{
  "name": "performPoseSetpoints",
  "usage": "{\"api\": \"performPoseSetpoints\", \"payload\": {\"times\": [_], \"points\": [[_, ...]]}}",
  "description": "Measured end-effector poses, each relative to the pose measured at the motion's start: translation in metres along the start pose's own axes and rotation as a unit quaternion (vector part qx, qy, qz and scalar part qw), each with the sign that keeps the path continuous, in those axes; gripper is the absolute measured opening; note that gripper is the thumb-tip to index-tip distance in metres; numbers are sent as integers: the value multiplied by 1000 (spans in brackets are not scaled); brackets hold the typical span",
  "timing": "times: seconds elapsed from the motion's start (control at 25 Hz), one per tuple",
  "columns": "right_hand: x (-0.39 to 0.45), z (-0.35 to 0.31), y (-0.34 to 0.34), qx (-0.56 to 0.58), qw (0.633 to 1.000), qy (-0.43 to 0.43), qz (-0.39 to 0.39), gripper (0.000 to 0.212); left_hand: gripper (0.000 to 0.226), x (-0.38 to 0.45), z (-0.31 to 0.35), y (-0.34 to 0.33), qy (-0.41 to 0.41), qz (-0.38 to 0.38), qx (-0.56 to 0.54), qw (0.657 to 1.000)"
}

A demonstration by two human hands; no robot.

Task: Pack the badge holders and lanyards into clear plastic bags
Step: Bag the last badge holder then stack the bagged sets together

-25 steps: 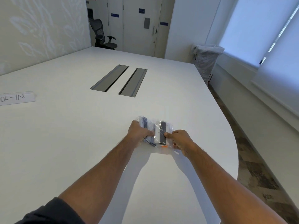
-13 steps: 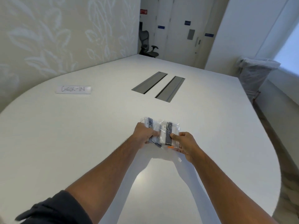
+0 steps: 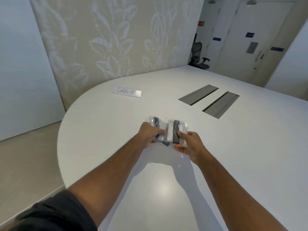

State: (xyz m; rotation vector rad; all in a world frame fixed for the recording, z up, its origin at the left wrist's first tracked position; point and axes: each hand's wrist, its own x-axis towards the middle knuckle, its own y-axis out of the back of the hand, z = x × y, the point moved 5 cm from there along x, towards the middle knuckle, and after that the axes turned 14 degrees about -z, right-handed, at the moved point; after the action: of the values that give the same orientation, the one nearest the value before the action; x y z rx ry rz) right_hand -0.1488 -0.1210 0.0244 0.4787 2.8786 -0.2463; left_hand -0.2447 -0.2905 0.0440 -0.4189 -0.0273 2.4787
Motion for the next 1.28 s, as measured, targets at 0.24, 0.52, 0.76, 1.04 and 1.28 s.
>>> {"api": "performPoseSetpoints", "payload": {"times": [0.24, 0.52, 0.76, 1.04, 1.28], "points": [[48, -2, -69, 3, 1000, 14, 0, 48, 29, 20, 13, 79, -1, 4, -14, 1000], [124, -6, -158, 15, 999, 27, 41, 43, 30, 78, 37, 188, 11, -27, -44, 999], [186, -8, -213, 21, 996, 30, 83, 43, 21, 136, 51, 265, 37, -48, -37, 997], [242, -19, -246, 13, 995, 23, 99, 49, 31, 196, 62, 315, 33, -45, -26, 998], [277, -17, -249, -15, 994, 15, 105, 51, 25, 233, 60, 335, 27, -38, -13, 999]]}}
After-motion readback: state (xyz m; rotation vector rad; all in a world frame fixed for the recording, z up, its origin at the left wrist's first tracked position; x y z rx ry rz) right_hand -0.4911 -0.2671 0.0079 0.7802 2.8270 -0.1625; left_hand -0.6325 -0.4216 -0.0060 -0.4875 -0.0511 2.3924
